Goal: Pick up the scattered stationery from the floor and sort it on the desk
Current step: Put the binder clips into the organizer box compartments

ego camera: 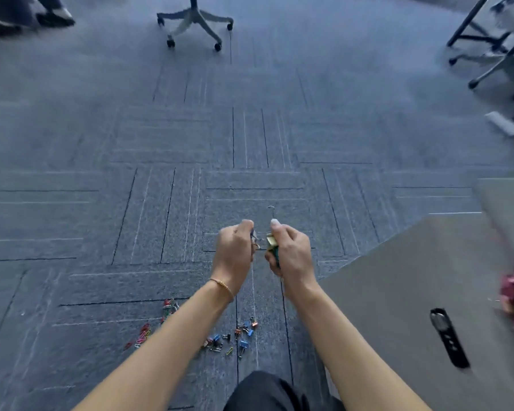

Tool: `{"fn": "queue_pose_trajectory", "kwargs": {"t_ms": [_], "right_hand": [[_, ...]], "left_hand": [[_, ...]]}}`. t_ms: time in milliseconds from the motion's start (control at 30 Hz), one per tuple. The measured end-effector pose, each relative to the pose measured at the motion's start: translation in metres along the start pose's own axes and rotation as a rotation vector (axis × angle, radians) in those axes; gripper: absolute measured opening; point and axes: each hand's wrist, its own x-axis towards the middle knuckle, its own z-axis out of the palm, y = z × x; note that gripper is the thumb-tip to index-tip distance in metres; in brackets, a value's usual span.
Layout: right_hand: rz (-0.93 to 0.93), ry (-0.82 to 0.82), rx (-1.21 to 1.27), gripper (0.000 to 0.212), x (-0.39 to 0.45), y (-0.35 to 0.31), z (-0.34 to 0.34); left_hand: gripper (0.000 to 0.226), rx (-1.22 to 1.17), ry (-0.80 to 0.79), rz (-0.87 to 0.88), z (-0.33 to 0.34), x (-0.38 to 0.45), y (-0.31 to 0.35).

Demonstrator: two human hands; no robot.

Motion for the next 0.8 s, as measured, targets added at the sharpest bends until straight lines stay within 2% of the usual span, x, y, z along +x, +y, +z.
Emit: {"fn": "queue_pose_trajectory", "kwargs": {"t_ms": [200, 367, 667, 800], "right_hand": [[-0.072, 0.107, 0.057, 0.043, -0.086, -0.143, -0.028], [-0.116, 0.250, 0.156, 0.039, -0.164, -0.238, -0.076], [-0.149, 0.545, 0.217, 0.049, -0.294, -0.323, -0.184], [-0.168, 0.643, 0.259, 0.041, -0.337, -0.337, -0.233]], "left_hand": [[0.028, 0.073, -0.057, 0.072, 0.036, -0.088, 0.151], [0.025, 0.098, -0.180, 0.080, 0.074, -0.171, 0.240], [0.045, 0.138, -0.495, 0.007, 0.167, -0.301, 0.301], [0.044, 0.133, -0.580, 0.018, 0.209, -0.353, 0.315]]}}
